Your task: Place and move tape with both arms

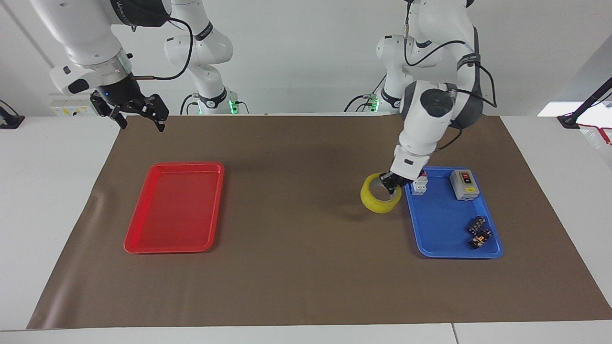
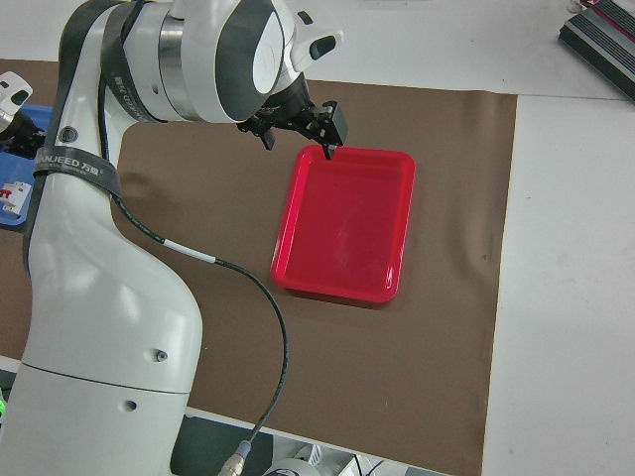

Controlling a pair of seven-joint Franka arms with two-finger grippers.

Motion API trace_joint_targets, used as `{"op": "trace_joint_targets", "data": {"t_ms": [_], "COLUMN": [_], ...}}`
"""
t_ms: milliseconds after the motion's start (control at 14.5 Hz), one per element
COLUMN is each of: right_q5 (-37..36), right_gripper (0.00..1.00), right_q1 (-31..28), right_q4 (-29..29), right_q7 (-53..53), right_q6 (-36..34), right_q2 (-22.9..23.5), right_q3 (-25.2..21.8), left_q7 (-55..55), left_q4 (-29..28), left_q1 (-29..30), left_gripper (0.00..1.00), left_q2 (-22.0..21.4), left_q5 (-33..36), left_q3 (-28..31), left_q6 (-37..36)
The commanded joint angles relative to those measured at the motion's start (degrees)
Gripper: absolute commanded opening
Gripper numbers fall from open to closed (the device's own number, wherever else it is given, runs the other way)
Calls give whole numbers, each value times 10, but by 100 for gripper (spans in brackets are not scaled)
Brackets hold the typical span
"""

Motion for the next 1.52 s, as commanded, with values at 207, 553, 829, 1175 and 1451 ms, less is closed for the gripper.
{"op": "trace_joint_targets", "data": {"t_ms": [207,553,829,1175,1451], "right_q5": [9,9,9,9,9], "right_gripper": [100,100,100,100,100], "right_q1": [-7,-7,-7,-7,-7], "right_q4": [-10,-11,-12,-13,-14], "right_q7": [-11,-11,-11,-10,-10], "right_q6": [8,8,8,8,8], "right_q2": [-9,-9,-9,-9,-10], "right_q3": [2,2,2,2,2], "left_q7": [-125,-189,-190,-189,-181], "left_q4": [-24,-24,-35,-46,-46], "left_q1": [-109,-153,-167,-168,-165], "left_gripper": [0,0,0,39,96], "left_q2": [24,68,72,71,58], "left_q5": [37,87,87,87,87], "left_q3": [10,10,10,8,8], "left_q6": [82,108,118,126,116]}}
